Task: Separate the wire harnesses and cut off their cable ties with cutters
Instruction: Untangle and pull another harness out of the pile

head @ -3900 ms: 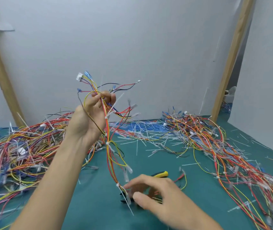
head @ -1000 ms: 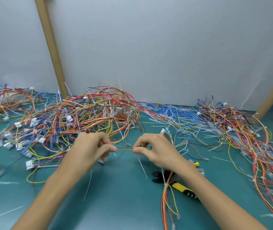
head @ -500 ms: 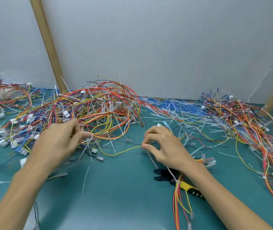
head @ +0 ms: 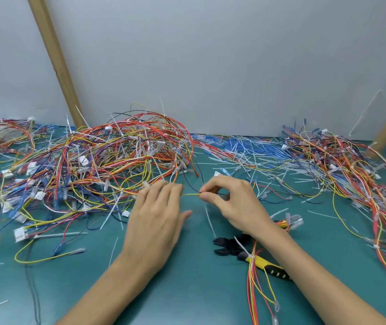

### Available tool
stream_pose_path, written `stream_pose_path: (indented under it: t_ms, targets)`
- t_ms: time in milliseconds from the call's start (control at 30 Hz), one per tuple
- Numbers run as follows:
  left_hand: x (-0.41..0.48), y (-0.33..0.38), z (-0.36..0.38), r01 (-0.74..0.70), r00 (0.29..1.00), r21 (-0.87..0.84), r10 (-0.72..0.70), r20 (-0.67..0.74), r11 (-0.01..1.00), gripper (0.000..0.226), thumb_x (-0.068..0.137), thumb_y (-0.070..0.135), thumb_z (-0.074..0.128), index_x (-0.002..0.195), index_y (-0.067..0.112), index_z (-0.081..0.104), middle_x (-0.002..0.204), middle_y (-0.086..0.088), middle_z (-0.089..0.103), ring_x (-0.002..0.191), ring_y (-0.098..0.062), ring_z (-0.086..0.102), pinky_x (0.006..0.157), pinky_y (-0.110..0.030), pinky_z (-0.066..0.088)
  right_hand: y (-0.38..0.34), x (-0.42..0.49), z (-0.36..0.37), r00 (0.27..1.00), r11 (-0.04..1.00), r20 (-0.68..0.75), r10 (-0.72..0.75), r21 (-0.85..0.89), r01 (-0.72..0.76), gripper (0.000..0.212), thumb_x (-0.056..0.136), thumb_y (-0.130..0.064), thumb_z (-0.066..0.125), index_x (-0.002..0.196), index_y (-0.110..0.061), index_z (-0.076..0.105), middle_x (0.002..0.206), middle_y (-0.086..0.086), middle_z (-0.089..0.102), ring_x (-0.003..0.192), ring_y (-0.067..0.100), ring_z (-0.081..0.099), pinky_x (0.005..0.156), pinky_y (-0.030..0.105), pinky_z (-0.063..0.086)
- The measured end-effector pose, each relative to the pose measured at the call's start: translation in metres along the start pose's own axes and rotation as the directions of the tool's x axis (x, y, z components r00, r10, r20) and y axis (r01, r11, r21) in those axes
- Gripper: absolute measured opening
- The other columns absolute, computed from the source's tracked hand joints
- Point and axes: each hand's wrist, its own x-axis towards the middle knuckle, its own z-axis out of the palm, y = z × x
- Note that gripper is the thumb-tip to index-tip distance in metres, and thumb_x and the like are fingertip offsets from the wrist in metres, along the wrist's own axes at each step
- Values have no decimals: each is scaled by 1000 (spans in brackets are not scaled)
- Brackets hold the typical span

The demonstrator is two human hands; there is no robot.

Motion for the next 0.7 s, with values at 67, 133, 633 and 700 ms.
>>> stream_pose_path:
  t_ms: [67, 133, 633, 700]
  targets:
    - [1, -9, 3, 38, 997, -83, -32, 74, 996, 23, 83, 31, 79, 95, 14, 71, 87, 0, 71, 97, -26, 66, 92, -37, 36, 0, -1, 0, 1000, 999, 3, -1, 36, 1, 4, 85, -20, 78, 85, -23, 75, 79, -13, 69, 80, 2, 62, 68, 8, 38]
    - [1, -18, 3, 42, 997, -259, -24, 72, 965, 13, 88, 27, 74, 81, 19, 68, 72, 8, 66, 81, -19, 64, 89, -36, 35, 2, -1, -1, 1000, 999, 19, 6, 35, -6, 5, 85, -20, 79, 85, -24, 75, 80, -12, 69, 80, 2, 61, 67, 9, 38]
    - [5, -35, -26, 335, 931, -688, -340, 135, 644, 19, 91, 27, 72, 74, 30, 78, 68, 18, 73, 71, 4, 70, 68, -13, 51, 12, -5, -3, 1000, 995, 29, 1, -96, 2, 6, 87, -29, 77, 82, -28, 73, 98, -16, 66, 101, 5, 55, 85, 27, 41]
    - [7, -54, -33, 323, 940, -695, -303, 157, 643, 19, 91, 31, 72, 73, 30, 78, 67, 13, 74, 67, 4, 69, 57, -10, 49, 16, -4, -6, 1000, 993, -6, 17, -120, -17, 7, 85, -29, 79, 80, -28, 75, 109, -15, 62, 109, 9, 49, 90, 24, 36]
